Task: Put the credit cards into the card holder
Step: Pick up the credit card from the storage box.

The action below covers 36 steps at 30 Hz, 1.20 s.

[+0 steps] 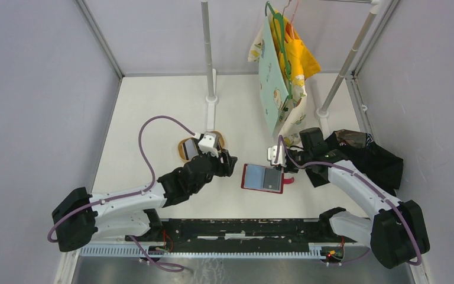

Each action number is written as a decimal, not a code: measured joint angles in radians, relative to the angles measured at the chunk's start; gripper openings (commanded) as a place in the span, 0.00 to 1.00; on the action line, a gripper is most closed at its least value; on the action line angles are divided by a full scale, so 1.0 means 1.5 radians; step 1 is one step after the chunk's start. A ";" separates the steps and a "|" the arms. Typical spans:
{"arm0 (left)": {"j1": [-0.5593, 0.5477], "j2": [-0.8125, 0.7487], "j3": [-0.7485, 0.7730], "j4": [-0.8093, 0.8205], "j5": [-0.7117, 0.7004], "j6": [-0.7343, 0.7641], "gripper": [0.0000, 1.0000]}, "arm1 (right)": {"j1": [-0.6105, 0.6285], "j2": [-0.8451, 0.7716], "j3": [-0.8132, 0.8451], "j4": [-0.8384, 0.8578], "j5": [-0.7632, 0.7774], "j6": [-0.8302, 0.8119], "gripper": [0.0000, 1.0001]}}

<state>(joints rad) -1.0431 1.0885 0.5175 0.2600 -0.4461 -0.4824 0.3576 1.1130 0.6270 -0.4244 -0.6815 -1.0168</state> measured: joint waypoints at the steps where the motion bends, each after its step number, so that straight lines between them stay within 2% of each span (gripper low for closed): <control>1: 0.000 -0.009 -0.004 -0.008 -0.014 0.001 0.75 | 0.000 0.000 0.000 -0.001 -0.001 -0.001 0.33; 4: 0.000 -0.039 -0.020 -0.031 -0.059 0.002 0.87 | 0.000 0.000 0.000 -0.003 -0.008 -0.004 0.33; 10: 0.001 -0.083 -0.041 -0.070 -0.132 0.002 0.93 | 0.000 0.000 0.000 -0.003 -0.017 -0.012 0.33; 17: 0.015 -0.085 -0.040 -0.103 -0.173 0.001 0.93 | 0.000 0.000 0.000 -0.004 -0.020 -0.017 0.34; 23: 0.027 -0.035 -0.019 -0.143 -0.204 -0.013 0.93 | 0.000 0.001 0.000 -0.003 -0.023 -0.019 0.36; 36: 0.035 -0.020 -0.013 -0.164 -0.220 -0.019 0.96 | 0.000 0.008 0.000 -0.003 -0.024 -0.019 0.37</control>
<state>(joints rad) -0.9913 1.0580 0.4973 0.0135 -0.7761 -0.5114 0.3576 1.1255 0.6266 -0.4286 -0.7170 -1.0447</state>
